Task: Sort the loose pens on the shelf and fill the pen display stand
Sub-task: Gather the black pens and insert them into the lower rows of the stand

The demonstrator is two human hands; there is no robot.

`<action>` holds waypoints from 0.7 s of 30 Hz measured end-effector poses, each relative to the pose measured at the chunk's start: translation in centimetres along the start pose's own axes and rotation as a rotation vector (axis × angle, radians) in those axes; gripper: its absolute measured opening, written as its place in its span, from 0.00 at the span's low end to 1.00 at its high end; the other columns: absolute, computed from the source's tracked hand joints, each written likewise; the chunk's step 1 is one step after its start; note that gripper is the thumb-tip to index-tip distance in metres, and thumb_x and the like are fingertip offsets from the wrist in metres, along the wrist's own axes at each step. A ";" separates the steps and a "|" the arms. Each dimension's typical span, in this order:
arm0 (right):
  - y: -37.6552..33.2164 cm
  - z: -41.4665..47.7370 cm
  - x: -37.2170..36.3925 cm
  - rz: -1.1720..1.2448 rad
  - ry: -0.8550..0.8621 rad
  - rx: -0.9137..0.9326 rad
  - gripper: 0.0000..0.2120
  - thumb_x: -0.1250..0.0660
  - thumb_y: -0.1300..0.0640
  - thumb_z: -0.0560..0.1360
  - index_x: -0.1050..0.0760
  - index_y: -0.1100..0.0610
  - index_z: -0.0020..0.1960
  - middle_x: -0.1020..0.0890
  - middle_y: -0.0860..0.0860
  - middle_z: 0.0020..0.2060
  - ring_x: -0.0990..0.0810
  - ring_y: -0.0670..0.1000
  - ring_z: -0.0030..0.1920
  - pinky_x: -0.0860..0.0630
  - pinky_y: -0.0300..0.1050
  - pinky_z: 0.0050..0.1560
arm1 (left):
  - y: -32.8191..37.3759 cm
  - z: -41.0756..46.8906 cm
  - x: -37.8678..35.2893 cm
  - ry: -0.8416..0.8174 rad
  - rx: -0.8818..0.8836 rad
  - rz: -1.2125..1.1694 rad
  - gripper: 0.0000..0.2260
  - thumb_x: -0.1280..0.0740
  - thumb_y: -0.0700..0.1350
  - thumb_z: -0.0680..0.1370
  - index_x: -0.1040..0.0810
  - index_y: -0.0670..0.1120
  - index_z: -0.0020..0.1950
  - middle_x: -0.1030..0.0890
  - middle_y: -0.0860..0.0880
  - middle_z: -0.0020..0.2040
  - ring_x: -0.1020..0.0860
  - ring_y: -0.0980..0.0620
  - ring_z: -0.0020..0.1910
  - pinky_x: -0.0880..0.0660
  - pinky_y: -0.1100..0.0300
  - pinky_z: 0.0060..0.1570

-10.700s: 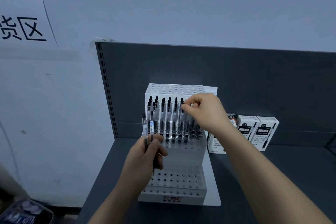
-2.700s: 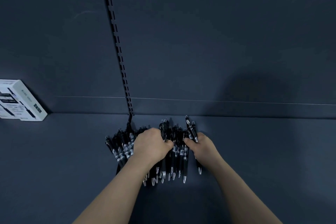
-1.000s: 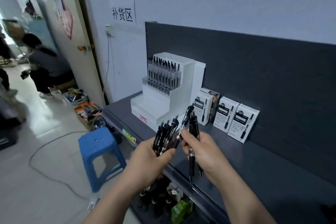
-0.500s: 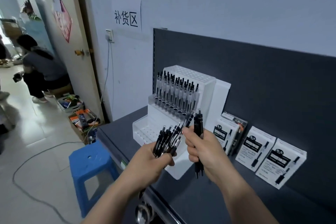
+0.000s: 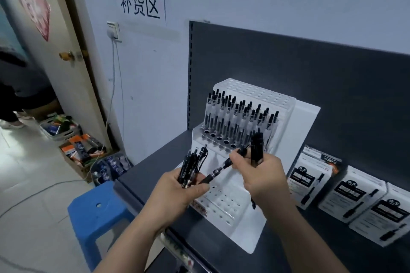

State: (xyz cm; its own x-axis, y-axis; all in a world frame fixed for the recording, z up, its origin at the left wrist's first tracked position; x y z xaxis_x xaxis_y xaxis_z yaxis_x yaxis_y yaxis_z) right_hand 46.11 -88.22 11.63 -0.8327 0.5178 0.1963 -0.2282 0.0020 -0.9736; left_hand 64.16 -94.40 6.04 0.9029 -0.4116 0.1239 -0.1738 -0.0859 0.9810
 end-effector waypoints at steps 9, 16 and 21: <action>-4.4 2.4 -4.0 -0.372 0.160 0.160 0.16 0.34 0.57 0.77 0.31 0.57 0.33 0.30 0.51 0.23 0.37 0.44 0.22 0.39 0.37 0.25 | -0.4 6.6 6.9 0.079 -0.086 0.118 0.06 0.26 0.42 0.73 0.20 0.49 0.47 0.21 0.55 0.33 0.28 0.60 0.26 0.32 0.64 0.30; -4.8 3.5 -8.1 -0.790 0.150 0.247 0.15 0.37 0.57 0.79 0.35 0.51 0.36 0.30 0.46 0.28 0.33 0.44 0.28 0.39 0.38 0.29 | -4.3 9.1 6.6 -0.047 -0.004 0.098 0.04 0.26 0.41 0.72 0.19 0.46 0.44 0.20 0.50 0.34 0.28 0.55 0.26 0.30 0.59 0.32; -5.0 4.5 -9.4 -0.813 0.111 0.194 0.13 0.38 0.55 0.80 0.32 0.53 0.37 0.27 0.49 0.29 0.30 0.46 0.27 0.38 0.38 0.27 | -5.1 9.4 6.2 -0.086 0.027 0.050 0.05 0.26 0.40 0.72 0.19 0.46 0.46 0.18 0.49 0.37 0.29 0.57 0.24 0.31 0.61 0.30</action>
State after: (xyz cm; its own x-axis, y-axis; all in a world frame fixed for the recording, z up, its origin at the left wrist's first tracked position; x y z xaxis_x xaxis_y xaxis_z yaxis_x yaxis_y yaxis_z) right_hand 52.79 -96.99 15.17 -0.3198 0.4997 0.8050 -0.8262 0.2688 -0.4951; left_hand 66.90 -105.05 0.38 0.8561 -0.4920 0.1585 -0.2297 -0.0874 0.9693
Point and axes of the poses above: each hand's wrist, its own z-axis towards the middle knuckle, its own x-axis out of the back of the hand, y = z × x, the point moved 10 cm from there along z, towards the middle knuckle
